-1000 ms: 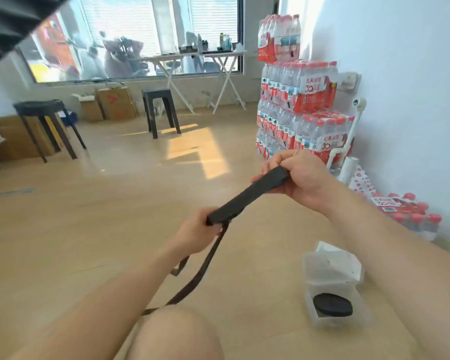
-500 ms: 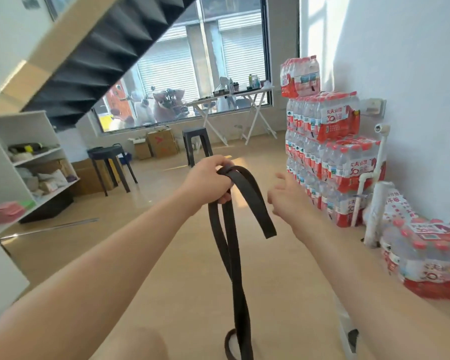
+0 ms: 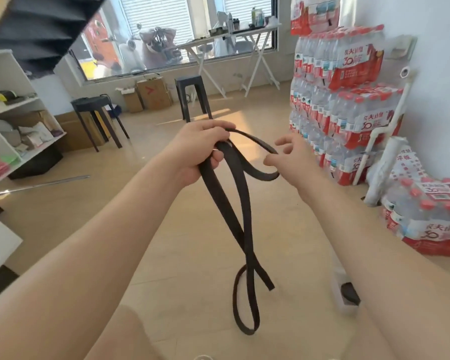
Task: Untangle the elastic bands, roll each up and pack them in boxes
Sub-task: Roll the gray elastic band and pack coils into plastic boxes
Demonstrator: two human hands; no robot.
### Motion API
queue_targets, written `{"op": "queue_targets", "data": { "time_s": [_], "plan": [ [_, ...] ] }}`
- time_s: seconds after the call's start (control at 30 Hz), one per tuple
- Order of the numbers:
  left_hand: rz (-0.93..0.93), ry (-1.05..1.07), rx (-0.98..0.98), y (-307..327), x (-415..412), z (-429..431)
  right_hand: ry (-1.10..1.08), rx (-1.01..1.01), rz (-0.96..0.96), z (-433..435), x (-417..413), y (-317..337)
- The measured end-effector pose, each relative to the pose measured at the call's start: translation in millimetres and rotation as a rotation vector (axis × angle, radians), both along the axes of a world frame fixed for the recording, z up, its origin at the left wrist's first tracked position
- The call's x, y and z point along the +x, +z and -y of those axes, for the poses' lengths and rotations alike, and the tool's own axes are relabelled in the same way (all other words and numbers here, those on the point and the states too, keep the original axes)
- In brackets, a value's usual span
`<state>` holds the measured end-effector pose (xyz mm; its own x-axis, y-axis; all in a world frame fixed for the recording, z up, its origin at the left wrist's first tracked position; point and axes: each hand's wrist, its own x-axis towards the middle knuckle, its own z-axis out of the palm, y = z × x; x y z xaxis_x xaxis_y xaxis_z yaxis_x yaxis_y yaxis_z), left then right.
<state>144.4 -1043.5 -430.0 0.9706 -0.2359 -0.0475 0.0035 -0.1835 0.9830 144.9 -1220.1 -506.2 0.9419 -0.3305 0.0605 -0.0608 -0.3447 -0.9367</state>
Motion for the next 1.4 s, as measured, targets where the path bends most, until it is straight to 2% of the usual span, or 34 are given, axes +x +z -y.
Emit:
{"op": "queue_targets", "data": {
  "time_s": [0.03,0.07,0.13,0.2,0.3,0.4,0.5,0.6,0.73,0.77,0.83,0.97,1.03,1.1,1.27,1.33,1.4],
  "plan": [
    [-0.011,0.033,-0.071,0.1,2.2,3.1,0.039,-0.047,-0.093,-1.5,-2.2,-8.9],
    [-0.028,0.063,-0.149,0.9,4.7,7.2,0.163,-0.004,-0.197,-5.9,-7.1,-16.7],
    [-0.082,0.110,-0.340,5.2,9.6,13.9,0.496,0.226,-0.383,-16.9,-14.8,-36.8],
    [-0.115,0.156,-0.502,11.2,14.2,15.5,0.737,0.402,-0.492,-28.8,-16.9,-53.0],
    [-0.110,0.257,-0.625,14.8,24.8,2.8,0.917,0.421,-0.615,-42.3,-16.3,-60.3],
    [-0.056,0.382,-0.633,12.7,41.8,-21.1,0.969,0.342,-0.574,-44.6,-19.0,-53.6],
    [0.036,0.444,-0.381,1.0,63.2,-49.1,0.784,0.268,-0.435,-37.6,-17.5,-41.6],
    [0.016,0.412,-0.030,-23.2,79.8,-74.9,0.573,0.346,-0.273,-31.4,-9.0,-29.2],
    [-0.134,0.376,0.019,-62.6,82.6,-98.3,0.423,0.439,-0.180,-27.7,1.0,-23.8],
    [-0.149,0.372,0.084,-72.0,81.7,-101.4,0.396,0.421,-0.176,-26.7,3.4,-24.7],
    [-0.157,0.334,0.269,-88.2,77.9,-105.8,0.384,0.285,-0.191,-23.4,7.6,-28.2],
    [-0.230,0.078,0.706,-98.0,66.5,-107.9,0.429,-0.270,-0.301,-15.8,8.9,-35.5],
    [-0.269,-0.040,0.941,-93.8,61.1,-105.4,0.461,-0.435,-0.354,-14.0,8.6,-40.4],
    [-0.259,-0.094,1.096,-87.8,59.4,-102.0,0.486,-0.532,-0.402,-14.3,8.5,-42.4],
    [-0.050,-0.094,1.253,-71.3,55.8,-97.6,0.548,-0.752,-0.561,-13.5,5.7,-40.7],
    [0.036,-0.051,1.220,-65.7,54.6,-96.3,0.586,-0.861,-0.612,-14.4,6.3,-42.0],
    [0.124,0.062,1.088,-63.6,53.1,-95.0,0.616,-0.940,-0.647,-20.8,5.3,-43.1]
  ]
}}
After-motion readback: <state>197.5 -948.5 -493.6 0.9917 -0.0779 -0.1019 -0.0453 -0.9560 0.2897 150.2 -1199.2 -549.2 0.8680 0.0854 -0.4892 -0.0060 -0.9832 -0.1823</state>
